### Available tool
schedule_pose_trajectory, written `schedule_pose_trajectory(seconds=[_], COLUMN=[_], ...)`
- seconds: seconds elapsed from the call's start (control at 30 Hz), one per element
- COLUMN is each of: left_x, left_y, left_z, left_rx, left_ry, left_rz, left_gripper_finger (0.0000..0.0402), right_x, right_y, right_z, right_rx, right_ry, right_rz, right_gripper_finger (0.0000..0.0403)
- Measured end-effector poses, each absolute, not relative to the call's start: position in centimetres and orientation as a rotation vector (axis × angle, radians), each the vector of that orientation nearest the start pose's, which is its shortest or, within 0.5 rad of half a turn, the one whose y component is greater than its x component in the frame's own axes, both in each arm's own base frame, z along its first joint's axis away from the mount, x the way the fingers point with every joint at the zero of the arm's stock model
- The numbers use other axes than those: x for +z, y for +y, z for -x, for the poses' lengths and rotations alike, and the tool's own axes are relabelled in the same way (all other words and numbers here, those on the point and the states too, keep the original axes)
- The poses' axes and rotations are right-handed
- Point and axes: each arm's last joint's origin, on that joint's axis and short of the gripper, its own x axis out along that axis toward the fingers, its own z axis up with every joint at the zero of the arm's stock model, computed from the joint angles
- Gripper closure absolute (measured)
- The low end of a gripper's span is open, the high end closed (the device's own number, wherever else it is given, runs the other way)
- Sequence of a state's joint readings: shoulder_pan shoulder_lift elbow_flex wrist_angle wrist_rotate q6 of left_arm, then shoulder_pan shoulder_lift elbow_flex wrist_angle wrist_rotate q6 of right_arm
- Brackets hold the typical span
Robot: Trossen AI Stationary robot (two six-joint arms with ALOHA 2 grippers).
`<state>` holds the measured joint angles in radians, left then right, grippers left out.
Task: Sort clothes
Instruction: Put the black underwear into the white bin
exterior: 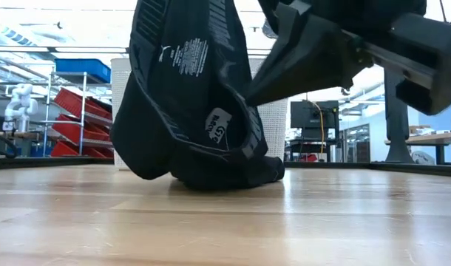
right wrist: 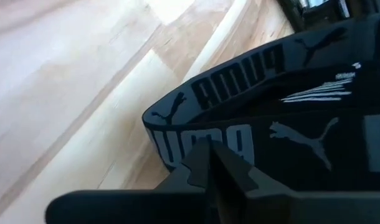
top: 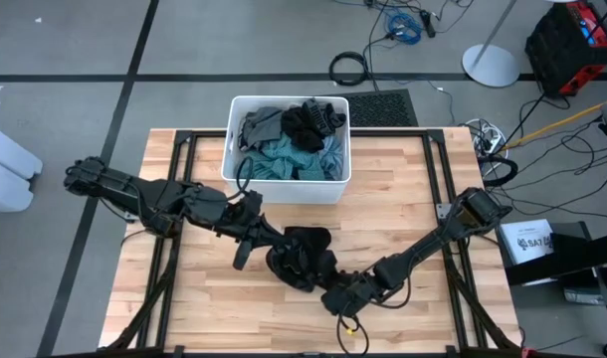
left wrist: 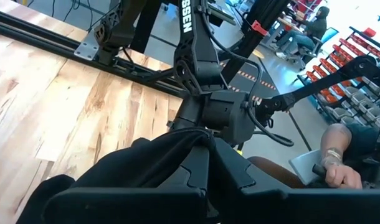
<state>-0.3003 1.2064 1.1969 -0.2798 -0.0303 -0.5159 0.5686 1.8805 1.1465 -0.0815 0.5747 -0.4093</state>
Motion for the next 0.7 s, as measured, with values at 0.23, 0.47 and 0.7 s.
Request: schedule_pose_trajectory(seconds=[0.23, 0.47, 0.7], left_x=[38.0, 38.0, 37.9], left_y=[-7.7, -7.7, -7.7], left_z=[-25.3, -25.3, -25.2], left_rx=[-0.188, -0.188, -0.186], left_ry=[0.348, 0.349, 0.36], left_rz=[0.456, 0.453, 0.451], left_gripper_finger=[0.0392, 0.0392, 0.0392], right_x=[16.3, 16.3, 16.4], right_y=[19.5, 20.6, 20.8], right_z=[-32.4, -31.8, -31.6], right_rx=[0.201, 0.29, 0.256], right_ry=[0.775, 0.739, 0.74], right_rz=[0.968, 1.116, 1.062], right_gripper_finger=[0.039, 0.0322, 0.0204])
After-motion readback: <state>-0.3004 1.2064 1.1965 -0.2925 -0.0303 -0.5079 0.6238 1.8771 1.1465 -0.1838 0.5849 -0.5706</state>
